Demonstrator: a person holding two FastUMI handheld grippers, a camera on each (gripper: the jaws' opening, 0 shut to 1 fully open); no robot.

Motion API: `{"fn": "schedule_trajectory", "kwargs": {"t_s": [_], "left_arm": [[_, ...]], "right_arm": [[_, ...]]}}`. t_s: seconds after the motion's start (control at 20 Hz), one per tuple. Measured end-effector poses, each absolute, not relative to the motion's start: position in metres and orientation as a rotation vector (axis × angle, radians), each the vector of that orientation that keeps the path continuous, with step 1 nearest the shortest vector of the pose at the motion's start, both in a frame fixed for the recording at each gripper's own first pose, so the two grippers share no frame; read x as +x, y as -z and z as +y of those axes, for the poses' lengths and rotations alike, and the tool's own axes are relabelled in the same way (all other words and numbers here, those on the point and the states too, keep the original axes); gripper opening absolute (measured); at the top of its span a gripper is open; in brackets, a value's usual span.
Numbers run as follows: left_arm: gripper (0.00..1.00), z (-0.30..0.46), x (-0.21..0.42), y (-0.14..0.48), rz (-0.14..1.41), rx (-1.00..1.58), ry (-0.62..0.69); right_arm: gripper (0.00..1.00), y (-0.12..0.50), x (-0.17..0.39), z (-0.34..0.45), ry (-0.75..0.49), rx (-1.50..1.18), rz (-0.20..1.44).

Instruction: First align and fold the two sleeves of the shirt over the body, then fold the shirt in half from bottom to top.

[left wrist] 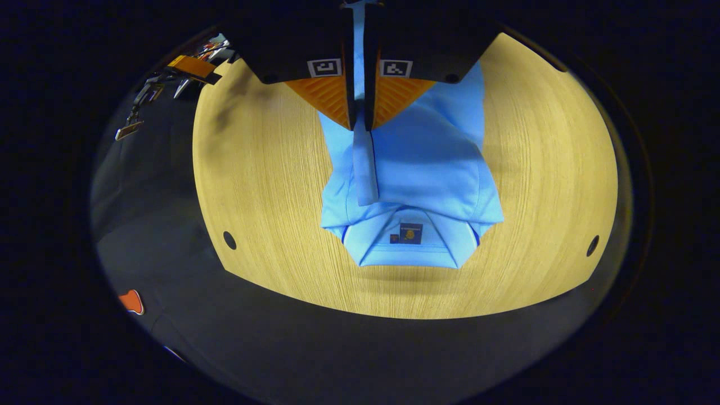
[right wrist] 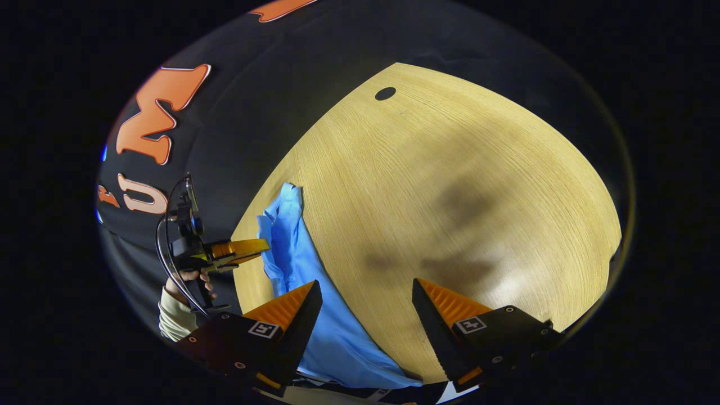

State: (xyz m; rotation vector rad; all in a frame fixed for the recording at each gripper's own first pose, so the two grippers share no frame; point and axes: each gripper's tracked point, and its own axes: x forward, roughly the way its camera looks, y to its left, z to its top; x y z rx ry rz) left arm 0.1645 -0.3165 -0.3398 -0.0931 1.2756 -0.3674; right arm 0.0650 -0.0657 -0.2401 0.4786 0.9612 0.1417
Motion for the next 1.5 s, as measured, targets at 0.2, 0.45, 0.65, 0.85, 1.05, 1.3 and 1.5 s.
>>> {"fn": "schedule_trajectory", "kwargs": {"t_s": [0.2, 0.45, 0.65, 0.85, 1.05, 1.3, 1.5], "left_arm": [[0.50, -0.313, 0.165, 0.342, 1.242, -0.144, 0.350], [1.00, -0.264, 0.152, 0.324, 1.176, -0.052, 0.301], [1.00, -0.221, 0.113, 0.312, 1.145, -0.012, 0.306], [1.00, -0.174, 0.064, 0.314, 1.144, -0.037, 0.287], [1.00, -0.131, 0.015, 0.320, 1.137, 0.015, 0.259], [1.00, -0.103, -0.049, 0.335, 1.175, 0.012, 0.245], [1.00, -0.088, -0.098, 0.346, 1.217, 0.041, 0.254]], "right_arm": [[0.97, 0.246, 0.062, -0.050, -0.158, 0.458, 0.985], [0.98, 0.253, 0.052, -0.028, -0.175, 0.359, 0.992], [0.98, 0.267, 0.030, -0.009, -0.186, 0.245, 1.017], [0.99, 0.282, 0.002, 0.000, -0.172, 0.094, 1.018], [0.99, 0.296, -0.033, 0.005, -0.160, -0.015, 1.032], [0.99, 0.318, -0.076, 0.002, -0.159, -0.169, 1.054], [0.99, 0.341, -0.106, -0.007, -0.145, -0.270, 1.099]]}}
